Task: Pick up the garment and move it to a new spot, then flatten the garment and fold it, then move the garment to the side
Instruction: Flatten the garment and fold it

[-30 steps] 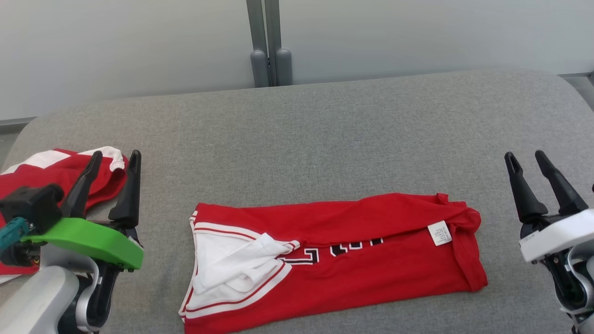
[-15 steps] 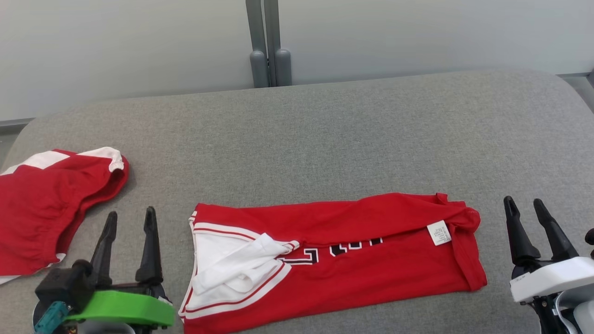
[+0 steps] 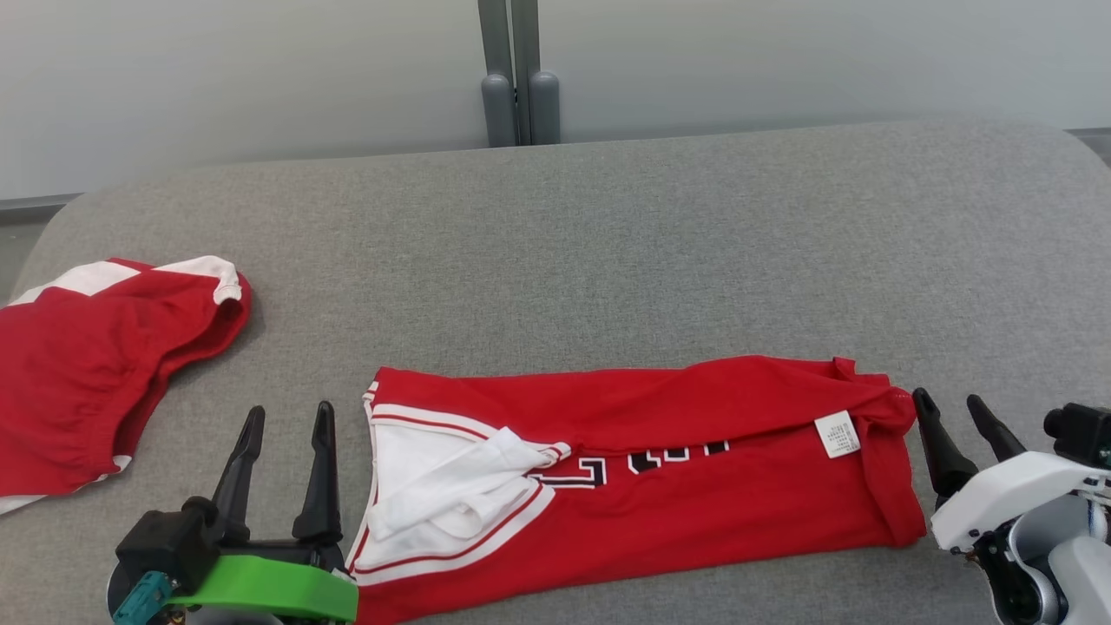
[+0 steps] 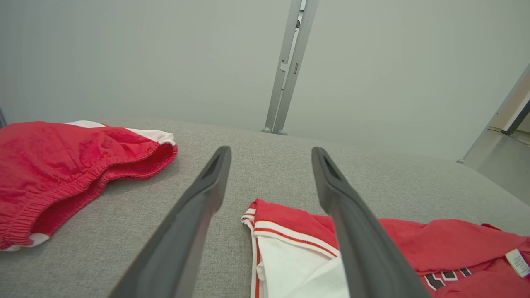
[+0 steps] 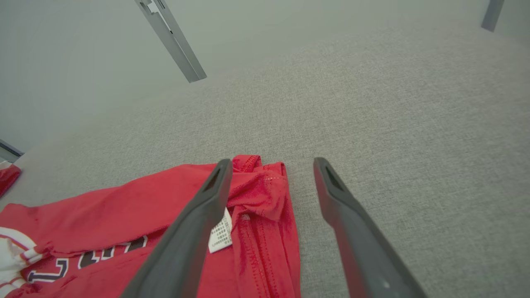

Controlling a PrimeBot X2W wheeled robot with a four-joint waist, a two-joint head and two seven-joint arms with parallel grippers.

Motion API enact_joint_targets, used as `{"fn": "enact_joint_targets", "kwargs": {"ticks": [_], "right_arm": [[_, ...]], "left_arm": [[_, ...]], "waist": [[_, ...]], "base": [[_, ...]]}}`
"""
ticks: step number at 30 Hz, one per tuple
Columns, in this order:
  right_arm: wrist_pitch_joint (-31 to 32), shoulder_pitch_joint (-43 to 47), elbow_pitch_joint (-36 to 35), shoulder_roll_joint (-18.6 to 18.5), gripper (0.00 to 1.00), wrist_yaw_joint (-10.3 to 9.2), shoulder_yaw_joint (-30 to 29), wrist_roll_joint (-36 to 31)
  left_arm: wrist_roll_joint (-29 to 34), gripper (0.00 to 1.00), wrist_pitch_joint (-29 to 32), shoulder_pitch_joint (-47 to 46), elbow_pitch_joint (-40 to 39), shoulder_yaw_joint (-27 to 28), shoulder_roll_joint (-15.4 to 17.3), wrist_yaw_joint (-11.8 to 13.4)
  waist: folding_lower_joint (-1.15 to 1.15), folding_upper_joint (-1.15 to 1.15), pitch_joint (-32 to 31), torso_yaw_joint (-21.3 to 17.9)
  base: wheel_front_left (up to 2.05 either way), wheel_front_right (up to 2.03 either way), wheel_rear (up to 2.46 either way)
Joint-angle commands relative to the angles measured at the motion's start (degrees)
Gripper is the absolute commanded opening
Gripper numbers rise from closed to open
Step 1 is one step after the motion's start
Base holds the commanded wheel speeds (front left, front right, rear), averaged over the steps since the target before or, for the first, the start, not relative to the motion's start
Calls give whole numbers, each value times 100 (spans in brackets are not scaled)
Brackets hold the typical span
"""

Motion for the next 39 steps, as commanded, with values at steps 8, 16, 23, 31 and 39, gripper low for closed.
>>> {"fn": "enact_joint_targets", "kwargs": {"ticks": [8,16,23,31,39], "right_arm": [[1266,-800,1196,114,100,3,63,206],[2091,-1308,1950,252,100,3,-49,364],[2349,-1240,1987,442,100,3,130,727],[2290,-1172,2003,318,0,3,282,905],[1904,-1326,1825,104,0,1,331,1035]], "left_arm": [[271,100,-15,-251,284,135,-219,-289],[396,100,-15,-345,463,195,-318,-427],[461,100,-15,-380,594,254,-386,-494],[490,100,-16,-390,676,305,-431,-550],[505,100,-16,-338,748,346,-463,-581]], "waist": [[0,0,100,153],[0,0,170,300],[0,0,219,384],[0,0,178,385],[0,0,111,318]], "base": [[0,0,0],[0,0,0],[0,0,0],[0,0,0],[0,0,0]]}}
